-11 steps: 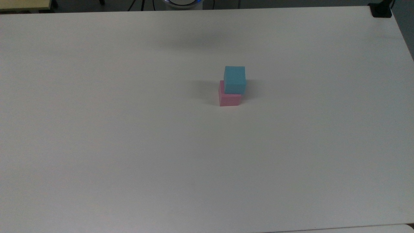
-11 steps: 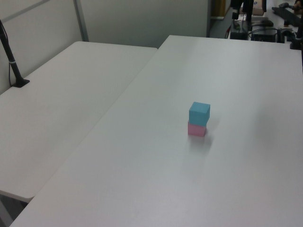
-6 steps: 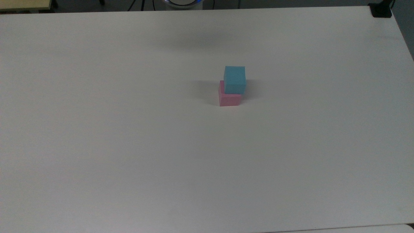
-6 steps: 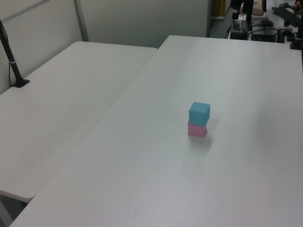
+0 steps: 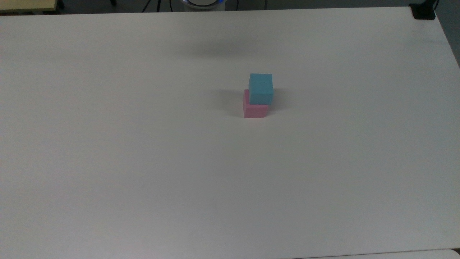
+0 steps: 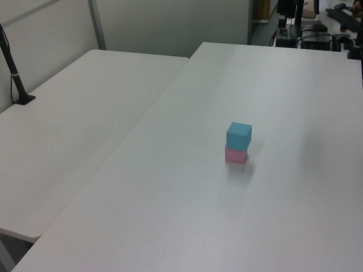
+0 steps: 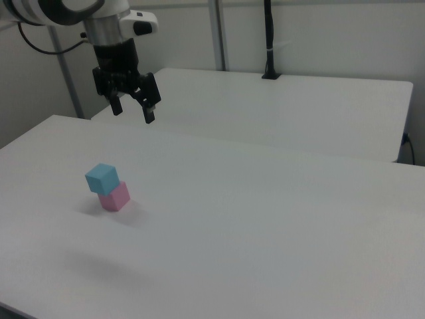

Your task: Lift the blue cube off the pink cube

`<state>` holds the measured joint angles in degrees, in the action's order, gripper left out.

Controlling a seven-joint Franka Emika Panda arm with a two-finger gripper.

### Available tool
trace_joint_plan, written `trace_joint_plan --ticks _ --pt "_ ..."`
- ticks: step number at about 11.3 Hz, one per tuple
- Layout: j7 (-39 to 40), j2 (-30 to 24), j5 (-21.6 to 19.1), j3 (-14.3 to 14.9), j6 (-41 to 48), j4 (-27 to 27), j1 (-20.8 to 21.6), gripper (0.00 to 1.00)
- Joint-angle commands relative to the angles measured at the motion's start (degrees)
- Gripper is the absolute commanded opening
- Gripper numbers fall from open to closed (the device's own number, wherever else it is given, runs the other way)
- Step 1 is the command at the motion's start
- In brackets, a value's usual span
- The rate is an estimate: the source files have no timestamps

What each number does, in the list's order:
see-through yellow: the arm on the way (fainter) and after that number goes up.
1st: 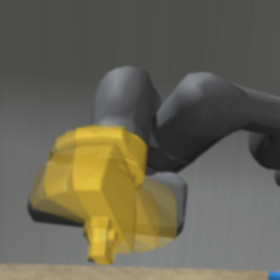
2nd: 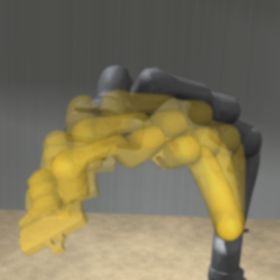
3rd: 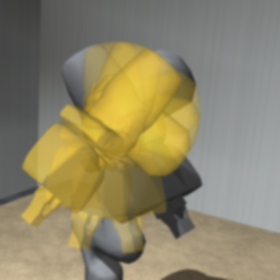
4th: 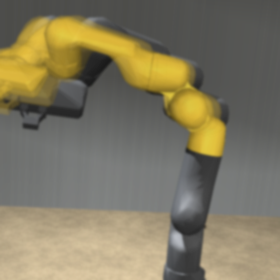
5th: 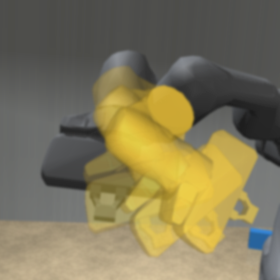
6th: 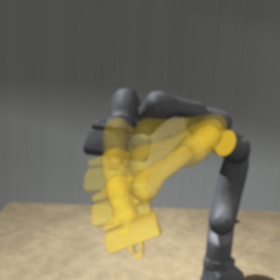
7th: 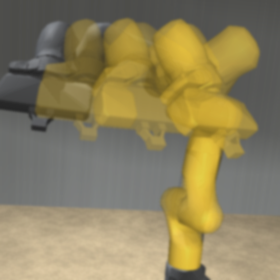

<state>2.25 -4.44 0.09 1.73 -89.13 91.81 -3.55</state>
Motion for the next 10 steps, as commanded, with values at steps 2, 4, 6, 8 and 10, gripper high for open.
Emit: trace_joint_plan --ticks 2,4,6,8,10 --pt "7.41 0.22 0.34 -1.63 0.45 1.43 0.73 1.00" --pt "6.72 0.39 0.35 -4.00 0.71 2.49 0.91 1.00" --pt "1.48 0.39 -1.75 -5.77 0.45 4.16 1.87 1.00" --pt "-4.16 0.92 -3.17 -6.30 -0.16 6.97 5.02 1.00" --pt "-8.63 2.76 -4.39 -6.30 -1.21 7.24 7.23 1.00"
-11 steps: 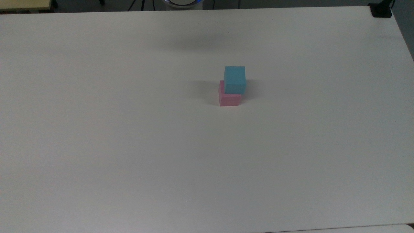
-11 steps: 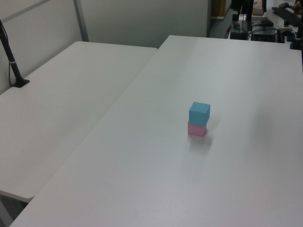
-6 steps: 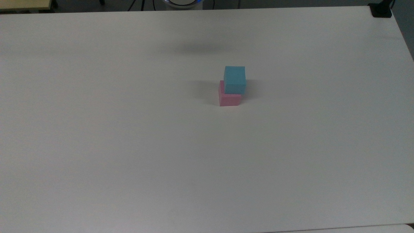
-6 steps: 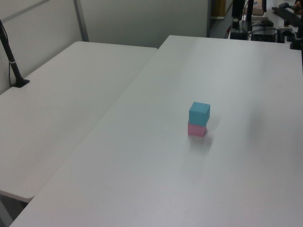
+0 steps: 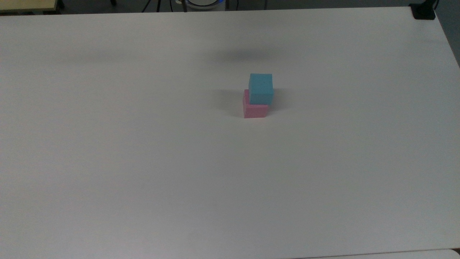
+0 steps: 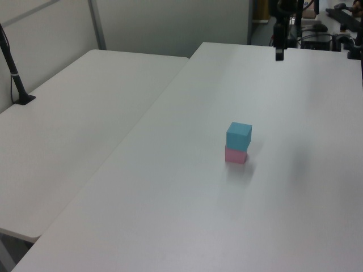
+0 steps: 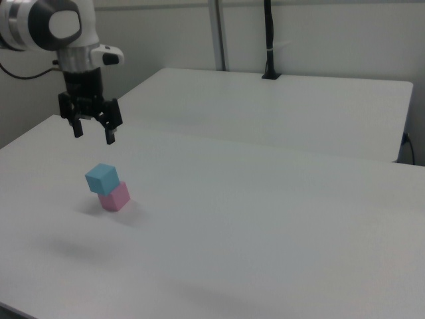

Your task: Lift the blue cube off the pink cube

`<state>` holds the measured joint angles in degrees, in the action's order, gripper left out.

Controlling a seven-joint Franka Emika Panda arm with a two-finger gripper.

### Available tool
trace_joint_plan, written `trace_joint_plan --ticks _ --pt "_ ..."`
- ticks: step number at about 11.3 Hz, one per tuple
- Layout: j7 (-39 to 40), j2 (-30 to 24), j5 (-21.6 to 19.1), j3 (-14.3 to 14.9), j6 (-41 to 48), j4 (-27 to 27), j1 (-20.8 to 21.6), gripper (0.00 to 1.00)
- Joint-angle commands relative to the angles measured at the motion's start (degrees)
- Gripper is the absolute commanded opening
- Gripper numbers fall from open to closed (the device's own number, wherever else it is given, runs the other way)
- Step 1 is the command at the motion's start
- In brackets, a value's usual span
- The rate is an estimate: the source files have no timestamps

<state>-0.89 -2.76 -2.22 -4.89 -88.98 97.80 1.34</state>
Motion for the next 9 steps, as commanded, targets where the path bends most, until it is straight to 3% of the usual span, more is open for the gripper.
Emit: trace_joint_plan --ticks 1,7,9 --pt "-7.36 2.40 -2.52 0.32 -5.11 1.95 3.75 1.00" --pt "-16.94 12.24 -0.95 0.41 -15.94 1.87 11.04 1.00" --pt "-23.42 15.05 2.63 0.32 -19.46 1.78 13.41 1.00"
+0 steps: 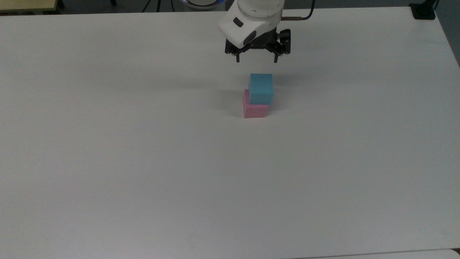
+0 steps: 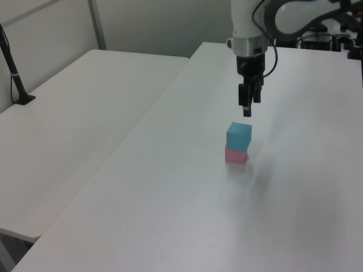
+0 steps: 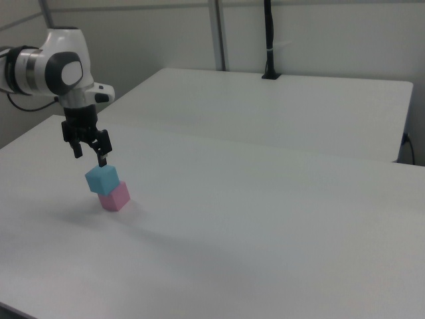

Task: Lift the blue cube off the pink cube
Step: 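Lower the open gripper over the blue cube atop the pink cube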

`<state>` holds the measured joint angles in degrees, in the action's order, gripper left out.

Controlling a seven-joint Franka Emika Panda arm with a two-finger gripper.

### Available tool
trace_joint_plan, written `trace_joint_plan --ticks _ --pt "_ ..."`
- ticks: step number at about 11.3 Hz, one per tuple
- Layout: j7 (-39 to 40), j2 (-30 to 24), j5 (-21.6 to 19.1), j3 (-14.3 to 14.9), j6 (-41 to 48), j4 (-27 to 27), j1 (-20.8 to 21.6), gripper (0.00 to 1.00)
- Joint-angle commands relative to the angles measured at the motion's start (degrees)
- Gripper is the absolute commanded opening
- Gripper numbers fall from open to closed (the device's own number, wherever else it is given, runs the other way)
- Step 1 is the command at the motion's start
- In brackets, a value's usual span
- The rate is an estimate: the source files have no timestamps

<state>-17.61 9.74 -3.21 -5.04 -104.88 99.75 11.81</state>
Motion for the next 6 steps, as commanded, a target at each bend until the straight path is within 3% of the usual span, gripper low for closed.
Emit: trace_joint_plan --ticks 1,6 --pt "-9.00 3.61 5.22 0.47 -4.79 -0.17 3.39 1.00" --pt "-9.72 7.13 7.77 0.38 -6.30 -1.05 3.74 1.00"
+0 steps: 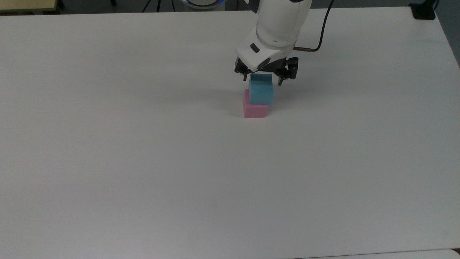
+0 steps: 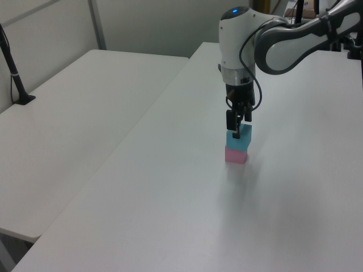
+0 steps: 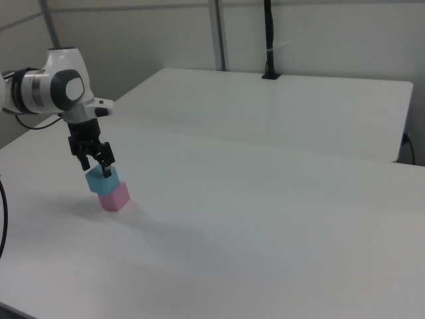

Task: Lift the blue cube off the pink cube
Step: 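Lower the open gripper over the blue cube atop the pink cube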

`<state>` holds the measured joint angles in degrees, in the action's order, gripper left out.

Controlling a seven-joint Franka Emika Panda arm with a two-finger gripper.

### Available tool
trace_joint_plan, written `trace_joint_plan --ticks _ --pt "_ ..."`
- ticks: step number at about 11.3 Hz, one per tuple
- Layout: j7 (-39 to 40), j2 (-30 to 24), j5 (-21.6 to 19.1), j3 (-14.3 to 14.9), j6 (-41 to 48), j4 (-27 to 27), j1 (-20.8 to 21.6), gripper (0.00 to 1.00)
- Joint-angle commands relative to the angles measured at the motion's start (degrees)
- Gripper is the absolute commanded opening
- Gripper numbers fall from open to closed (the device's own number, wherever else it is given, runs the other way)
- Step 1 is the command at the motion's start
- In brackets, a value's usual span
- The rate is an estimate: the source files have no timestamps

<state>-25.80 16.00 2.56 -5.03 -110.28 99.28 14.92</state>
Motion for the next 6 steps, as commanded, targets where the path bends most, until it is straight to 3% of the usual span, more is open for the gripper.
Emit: trace_joint_plan --ticks 1,2,3,4,6 --pt "-1.54 1.05 2.27 0.37 -0.90 -0.58 0.63 1.00" --pt "-1.97 1.66 2.79 0.28 -0.90 -0.58 0.98 1.00" --pt "-3.37 1.93 3.15 -0.07 -0.90 -1.02 1.68 0.93" --pt "-4.17 2.11 4.72 -0.24 -0.90 -1.02 1.86 0.77" --pt "-4.87 2.11 4.39 -0.95 -0.90 -1.63 1.34 0.55"
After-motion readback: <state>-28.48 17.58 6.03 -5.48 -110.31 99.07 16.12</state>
